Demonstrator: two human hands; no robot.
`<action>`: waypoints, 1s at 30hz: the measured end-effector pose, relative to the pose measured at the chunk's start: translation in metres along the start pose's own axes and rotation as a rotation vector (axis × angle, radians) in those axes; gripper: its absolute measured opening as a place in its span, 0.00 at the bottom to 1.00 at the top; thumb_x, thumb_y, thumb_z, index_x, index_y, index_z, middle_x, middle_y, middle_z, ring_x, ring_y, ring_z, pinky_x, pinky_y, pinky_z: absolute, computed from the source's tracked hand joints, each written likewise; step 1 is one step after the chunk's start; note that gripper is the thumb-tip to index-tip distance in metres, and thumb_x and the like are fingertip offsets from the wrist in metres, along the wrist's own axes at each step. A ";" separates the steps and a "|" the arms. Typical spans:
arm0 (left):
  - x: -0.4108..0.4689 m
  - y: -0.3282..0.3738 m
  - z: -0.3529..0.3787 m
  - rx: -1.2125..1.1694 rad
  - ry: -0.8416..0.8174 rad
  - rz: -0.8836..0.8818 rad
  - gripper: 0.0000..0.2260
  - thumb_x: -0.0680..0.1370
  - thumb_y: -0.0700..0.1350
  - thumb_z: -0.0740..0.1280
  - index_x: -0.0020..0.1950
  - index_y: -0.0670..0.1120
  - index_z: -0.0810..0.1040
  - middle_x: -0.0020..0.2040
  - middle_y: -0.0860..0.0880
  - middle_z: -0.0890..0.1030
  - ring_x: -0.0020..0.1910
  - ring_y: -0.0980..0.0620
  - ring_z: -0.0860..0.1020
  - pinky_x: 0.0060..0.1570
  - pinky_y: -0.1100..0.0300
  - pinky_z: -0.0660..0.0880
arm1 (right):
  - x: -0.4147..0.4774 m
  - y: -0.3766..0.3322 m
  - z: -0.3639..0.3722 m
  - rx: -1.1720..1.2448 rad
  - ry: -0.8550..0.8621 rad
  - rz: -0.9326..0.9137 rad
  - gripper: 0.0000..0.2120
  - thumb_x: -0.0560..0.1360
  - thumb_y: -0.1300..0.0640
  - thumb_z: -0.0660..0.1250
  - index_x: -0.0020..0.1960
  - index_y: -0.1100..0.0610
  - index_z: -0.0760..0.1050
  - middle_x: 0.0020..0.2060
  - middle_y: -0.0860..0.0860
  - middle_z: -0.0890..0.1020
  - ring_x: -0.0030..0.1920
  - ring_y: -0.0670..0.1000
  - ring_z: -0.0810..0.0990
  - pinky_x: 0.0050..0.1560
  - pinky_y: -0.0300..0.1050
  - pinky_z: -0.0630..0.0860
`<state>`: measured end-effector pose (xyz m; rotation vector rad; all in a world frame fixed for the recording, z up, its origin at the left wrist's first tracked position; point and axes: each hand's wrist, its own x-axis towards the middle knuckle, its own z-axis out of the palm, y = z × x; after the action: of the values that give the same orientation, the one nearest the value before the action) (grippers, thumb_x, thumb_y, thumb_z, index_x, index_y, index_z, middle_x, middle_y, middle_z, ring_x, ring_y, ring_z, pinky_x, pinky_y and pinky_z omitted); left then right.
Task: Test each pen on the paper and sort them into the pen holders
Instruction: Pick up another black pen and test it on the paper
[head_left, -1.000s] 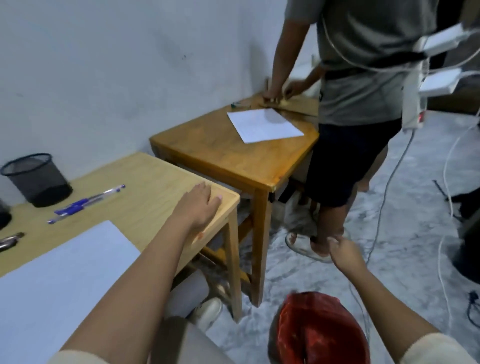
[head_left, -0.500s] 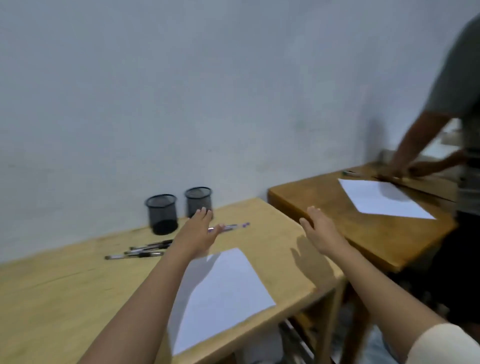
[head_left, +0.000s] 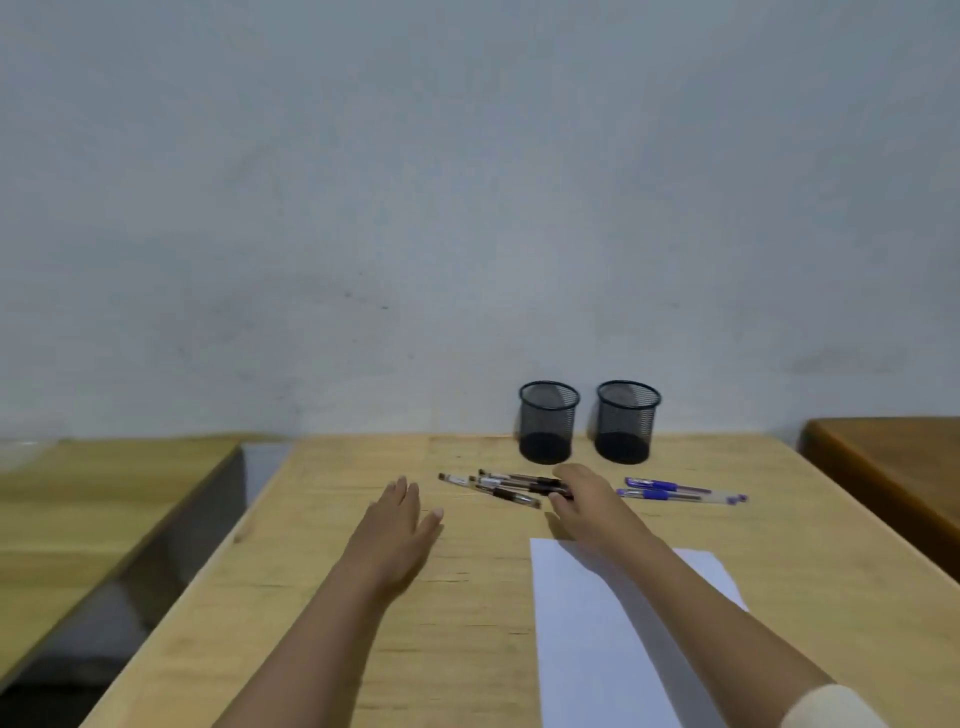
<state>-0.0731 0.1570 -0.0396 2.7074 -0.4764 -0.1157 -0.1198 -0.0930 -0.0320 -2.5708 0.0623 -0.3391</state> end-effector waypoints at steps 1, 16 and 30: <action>0.000 -0.004 0.004 0.007 -0.004 -0.012 0.30 0.81 0.58 0.50 0.77 0.42 0.48 0.78 0.46 0.46 0.77 0.49 0.45 0.75 0.52 0.46 | 0.006 -0.005 0.008 0.000 -0.011 -0.033 0.13 0.77 0.57 0.59 0.60 0.58 0.72 0.56 0.52 0.75 0.58 0.52 0.73 0.51 0.41 0.67; 0.015 -0.004 0.034 0.169 0.006 -0.091 0.28 0.81 0.58 0.43 0.77 0.45 0.43 0.78 0.46 0.41 0.77 0.49 0.39 0.75 0.50 0.39 | 0.062 -0.031 0.052 -0.130 -0.124 -0.059 0.09 0.77 0.58 0.59 0.54 0.60 0.74 0.51 0.55 0.75 0.49 0.53 0.74 0.48 0.45 0.70; -0.003 0.030 0.018 -0.939 0.033 -0.047 0.19 0.80 0.53 0.57 0.67 0.44 0.71 0.64 0.47 0.74 0.60 0.52 0.72 0.52 0.69 0.72 | 0.027 -0.072 0.013 1.214 0.025 0.249 0.05 0.70 0.72 0.68 0.40 0.65 0.74 0.36 0.58 0.80 0.38 0.53 0.80 0.42 0.38 0.81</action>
<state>-0.0880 0.1258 -0.0449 1.7941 -0.2489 -0.2370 -0.0919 -0.0278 0.0013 -1.3381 0.1335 -0.2061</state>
